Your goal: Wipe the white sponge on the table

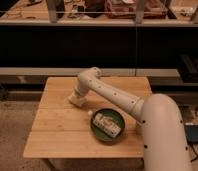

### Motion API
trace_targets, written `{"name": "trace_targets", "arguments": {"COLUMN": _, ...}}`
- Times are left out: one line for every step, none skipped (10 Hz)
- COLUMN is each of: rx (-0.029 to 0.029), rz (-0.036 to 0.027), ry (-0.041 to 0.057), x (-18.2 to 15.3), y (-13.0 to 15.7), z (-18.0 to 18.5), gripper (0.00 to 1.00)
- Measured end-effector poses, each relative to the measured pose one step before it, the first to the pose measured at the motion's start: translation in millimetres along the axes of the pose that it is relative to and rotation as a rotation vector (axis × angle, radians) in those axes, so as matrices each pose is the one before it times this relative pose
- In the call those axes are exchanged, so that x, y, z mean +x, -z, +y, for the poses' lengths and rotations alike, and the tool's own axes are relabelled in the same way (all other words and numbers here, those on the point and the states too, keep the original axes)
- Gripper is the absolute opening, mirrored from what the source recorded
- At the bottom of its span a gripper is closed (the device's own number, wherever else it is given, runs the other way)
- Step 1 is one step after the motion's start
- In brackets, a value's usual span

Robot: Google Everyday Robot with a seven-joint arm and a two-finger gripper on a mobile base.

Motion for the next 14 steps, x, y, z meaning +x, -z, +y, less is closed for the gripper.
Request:
{"name": "trace_targets", "arguments": {"rx": 0.00659, "rz": -0.01741, "ry": 0.01103, "x": -14.83, "y": 2.94, "z": -5.37, "gripper": 0.34}}
{"name": "trace_targets", "arguments": {"rx": 0.00385, "rz": -0.01183, "ry": 0.00271, "x": -10.12, "y": 1.41, "z": -2.54, "gripper": 0.34}}
{"name": "trace_targets", "arguments": {"rx": 0.00104, "rz": -0.01167, "ry": -0.00521, "x": -11.65, "y": 2.27, "z": 0.81, "gripper": 0.34}}
{"name": "trace_targets", "arguments": {"rx": -0.00285, "rz": -0.01292, "ry": -0.02239, "x": -15.56, "y": 2.26, "z": 5.63, "gripper": 0.34}}
{"name": "trace_targets", "arguments": {"rx": -0.00429, "rz": -0.00566, "ry": -0.02066, "x": -9.26, "y": 2.04, "z": 5.81, "gripper": 0.34}}
{"name": "trace_targets", "arguments": {"rx": -0.00725, "rz": -0.00857, "ry": -0.02941, "x": -11.8, "y": 0.63, "z": 8.86, "gripper": 0.34}}
{"name": "trace_targets", "arguments": {"rx": -0.00917, "rz": -0.00518, "ry": -0.02174, "x": -7.27, "y": 1.39, "z": 7.75, "gripper": 0.34}}
{"name": "trace_targets", "arguments": {"rx": -0.01547, "rz": -0.00462, "ry": -0.04059, "x": -9.79, "y": 1.03, "z": 13.44, "gripper": 0.34}}
{"name": "trace_targets", "arguments": {"rx": -0.0179, "rz": -0.00398, "ry": -0.02642, "x": -5.89, "y": 1.01, "z": 12.01, "gripper": 0.34}}
{"name": "trace_targets", "arguments": {"rx": -0.0219, "rz": -0.00753, "ry": -0.03126, "x": -6.31, "y": 0.58, "z": 14.77, "gripper": 0.34}}
{"name": "trace_targets", "arguments": {"rx": -0.02571, "rz": -0.01042, "ry": -0.03187, "x": -5.15, "y": -0.88, "z": 16.9, "gripper": 0.34}}
{"name": "trace_targets", "arguments": {"rx": -0.01605, "rz": -0.00637, "ry": -0.0227, "x": -2.54, "y": -1.05, "z": 11.48, "gripper": 0.34}}
{"name": "trace_targets", "arguments": {"rx": -0.01536, "rz": -0.00642, "ry": -0.02014, "x": 0.65, "y": -2.26, "z": 10.98, "gripper": 0.34}}
{"name": "trace_targets", "arguments": {"rx": -0.01573, "rz": -0.00834, "ry": -0.0181, "x": 3.28, "y": -4.14, "z": 10.9, "gripper": 0.34}}
